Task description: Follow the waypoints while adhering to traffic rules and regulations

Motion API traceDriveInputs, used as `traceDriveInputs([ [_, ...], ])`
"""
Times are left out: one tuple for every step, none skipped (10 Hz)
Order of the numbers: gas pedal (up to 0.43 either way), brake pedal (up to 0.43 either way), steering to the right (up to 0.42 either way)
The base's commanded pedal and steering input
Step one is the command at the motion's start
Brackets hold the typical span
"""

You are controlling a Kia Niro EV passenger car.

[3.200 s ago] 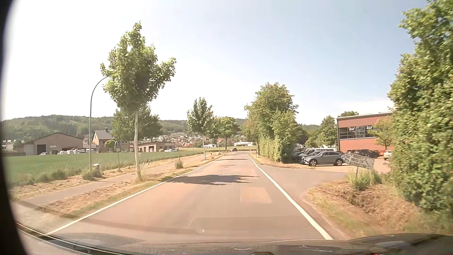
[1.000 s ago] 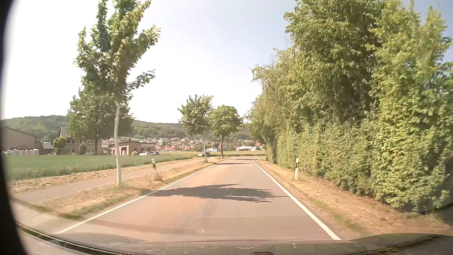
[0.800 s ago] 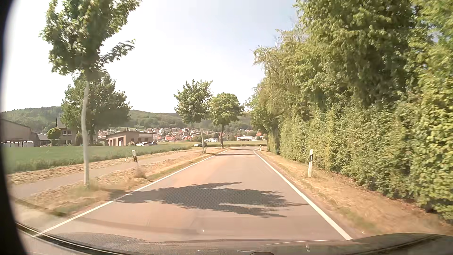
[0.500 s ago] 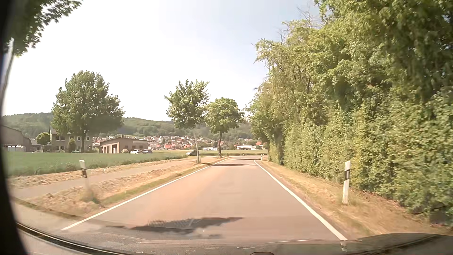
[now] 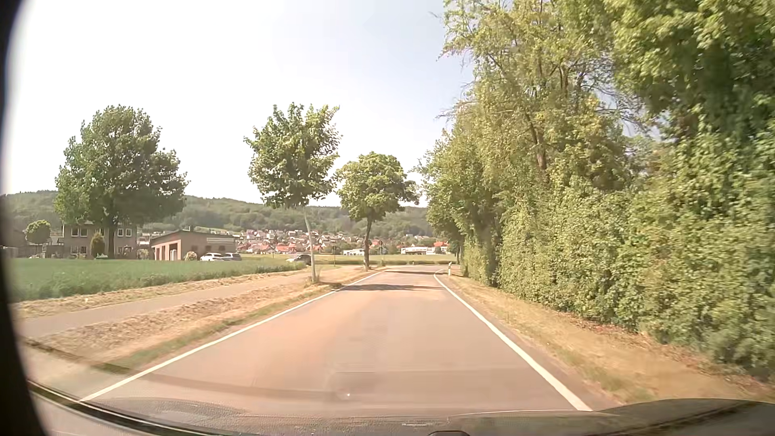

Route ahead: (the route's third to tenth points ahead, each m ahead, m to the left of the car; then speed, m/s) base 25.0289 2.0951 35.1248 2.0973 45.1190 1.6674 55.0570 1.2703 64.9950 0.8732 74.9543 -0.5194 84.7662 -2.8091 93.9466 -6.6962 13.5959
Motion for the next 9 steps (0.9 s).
traceDriveInputs([
  [0.169, 0.000, 0.004],
  [0.169, 0.000, 0.003],
  [0.169, 0.000, 0.002],
  [0.169, 0.000, 0.002],
  [0.169, 0.000, 0.002],
  [0.169, 0.000, 0.002],
  [0.169, 0.000, 0.002],
  [0.169, 0.000, 0.000],
  [0.169, 0.000, -0.001],
])
